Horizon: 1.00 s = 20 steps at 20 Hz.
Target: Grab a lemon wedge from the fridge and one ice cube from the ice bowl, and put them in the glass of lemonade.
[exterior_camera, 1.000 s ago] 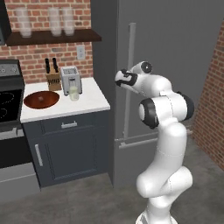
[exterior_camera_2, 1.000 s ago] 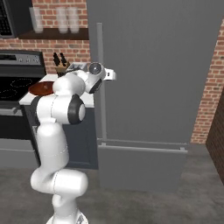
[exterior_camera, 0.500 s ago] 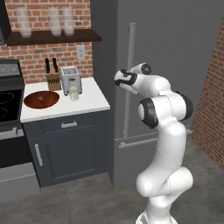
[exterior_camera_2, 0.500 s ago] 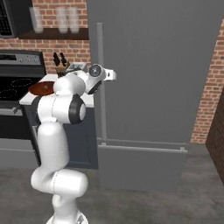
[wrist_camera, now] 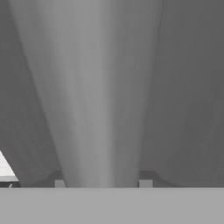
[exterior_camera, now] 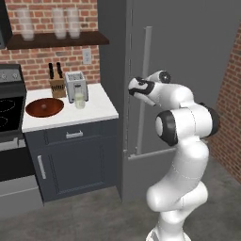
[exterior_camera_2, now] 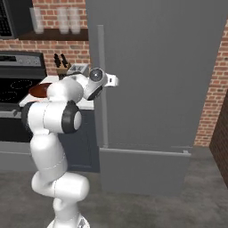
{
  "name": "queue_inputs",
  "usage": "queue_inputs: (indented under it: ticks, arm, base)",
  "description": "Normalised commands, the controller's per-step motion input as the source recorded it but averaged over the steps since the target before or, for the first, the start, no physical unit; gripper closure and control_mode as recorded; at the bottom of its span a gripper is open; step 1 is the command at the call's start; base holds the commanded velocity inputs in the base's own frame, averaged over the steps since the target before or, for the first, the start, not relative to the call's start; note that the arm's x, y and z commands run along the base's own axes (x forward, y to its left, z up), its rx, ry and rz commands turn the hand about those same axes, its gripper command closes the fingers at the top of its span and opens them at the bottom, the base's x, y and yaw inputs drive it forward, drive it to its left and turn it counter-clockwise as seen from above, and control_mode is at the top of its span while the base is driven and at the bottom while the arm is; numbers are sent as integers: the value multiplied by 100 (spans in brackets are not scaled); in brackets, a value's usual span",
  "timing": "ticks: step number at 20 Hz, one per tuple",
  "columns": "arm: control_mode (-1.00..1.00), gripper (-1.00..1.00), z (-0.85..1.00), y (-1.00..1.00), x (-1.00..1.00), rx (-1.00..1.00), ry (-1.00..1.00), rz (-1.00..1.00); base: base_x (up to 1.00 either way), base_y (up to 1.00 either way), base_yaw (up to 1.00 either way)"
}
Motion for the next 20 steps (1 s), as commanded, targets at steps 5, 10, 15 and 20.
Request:
queue_inputs:
  ticks: [5,10,15,20]
  arm:
    - [-100,100,56,-72,-100,14,4,-6]
    - [-100,100,52,-94,-100,17,3,-10]
    - [-100,100,39,-100,-100,19,10,-15]
    - [-100,100,31,-100,-100,19,13,-17]
  base:
    - [0,0,0]
    - [0,0,0]
    - [0,0,0]
    - [0,0,0]
